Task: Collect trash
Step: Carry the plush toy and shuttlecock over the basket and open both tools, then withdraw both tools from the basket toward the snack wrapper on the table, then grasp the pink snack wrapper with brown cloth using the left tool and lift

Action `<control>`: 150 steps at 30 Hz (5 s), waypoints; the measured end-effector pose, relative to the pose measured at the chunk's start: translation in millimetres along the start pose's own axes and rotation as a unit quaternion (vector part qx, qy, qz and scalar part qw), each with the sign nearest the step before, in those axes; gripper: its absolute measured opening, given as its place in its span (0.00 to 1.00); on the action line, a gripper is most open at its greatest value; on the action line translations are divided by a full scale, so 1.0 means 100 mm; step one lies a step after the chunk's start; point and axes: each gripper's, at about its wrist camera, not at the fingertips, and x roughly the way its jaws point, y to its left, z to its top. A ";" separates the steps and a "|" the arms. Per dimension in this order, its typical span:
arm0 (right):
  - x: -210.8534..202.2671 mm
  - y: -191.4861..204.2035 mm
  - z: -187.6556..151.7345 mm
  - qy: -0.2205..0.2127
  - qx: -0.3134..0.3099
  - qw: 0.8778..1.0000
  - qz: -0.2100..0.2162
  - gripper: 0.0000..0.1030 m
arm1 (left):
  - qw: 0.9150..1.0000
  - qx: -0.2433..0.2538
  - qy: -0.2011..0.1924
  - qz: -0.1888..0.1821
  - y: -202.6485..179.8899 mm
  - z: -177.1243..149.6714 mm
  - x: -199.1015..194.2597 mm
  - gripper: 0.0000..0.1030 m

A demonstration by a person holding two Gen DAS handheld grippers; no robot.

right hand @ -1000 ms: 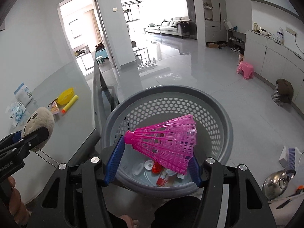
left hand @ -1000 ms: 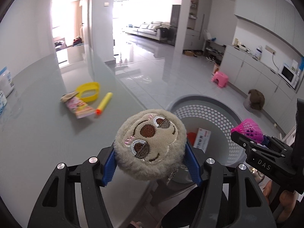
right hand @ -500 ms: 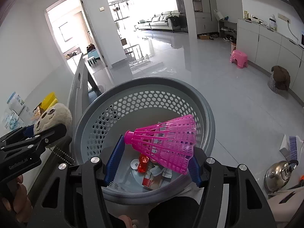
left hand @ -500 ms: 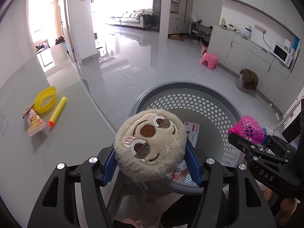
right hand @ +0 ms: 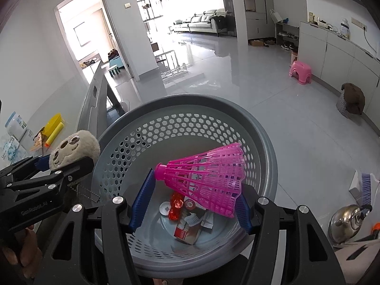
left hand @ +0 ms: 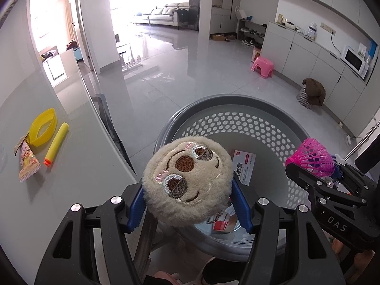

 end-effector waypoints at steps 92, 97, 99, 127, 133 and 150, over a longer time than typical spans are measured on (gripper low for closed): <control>-0.40 1.24 -0.20 -0.014 -0.086 0.991 0.102 0.83 | 0.974 -0.163 -0.056 0.145 1.48 -0.62 -1.13 0.91; -0.32 1.31 -0.09 -0.019 -0.093 0.990 0.104 0.83 | 0.966 -0.195 -0.069 0.155 1.72 -0.35 -0.96 0.91; -0.28 1.33 -0.06 -0.017 -0.094 0.989 0.109 0.83 | 0.965 -0.200 -0.072 0.156 1.79 -0.22 -0.87 0.91; 0.12 1.87 0.20 0.014 -0.118 0.983 0.141 0.83 | 0.964 -0.189 -0.018 0.184 2.51 -0.33 -0.56 0.35; 0.17 2.12 0.25 0.021 -0.129 0.980 0.148 0.83 | 0.961 -0.183 -0.040 0.205 2.61 -0.51 -0.85 0.34; 0.48 2.76 0.34 0.037 -0.167 0.976 0.134 0.83 | 0.966 -0.092 -0.063 0.232 2.50 -0.76 -1.09 0.34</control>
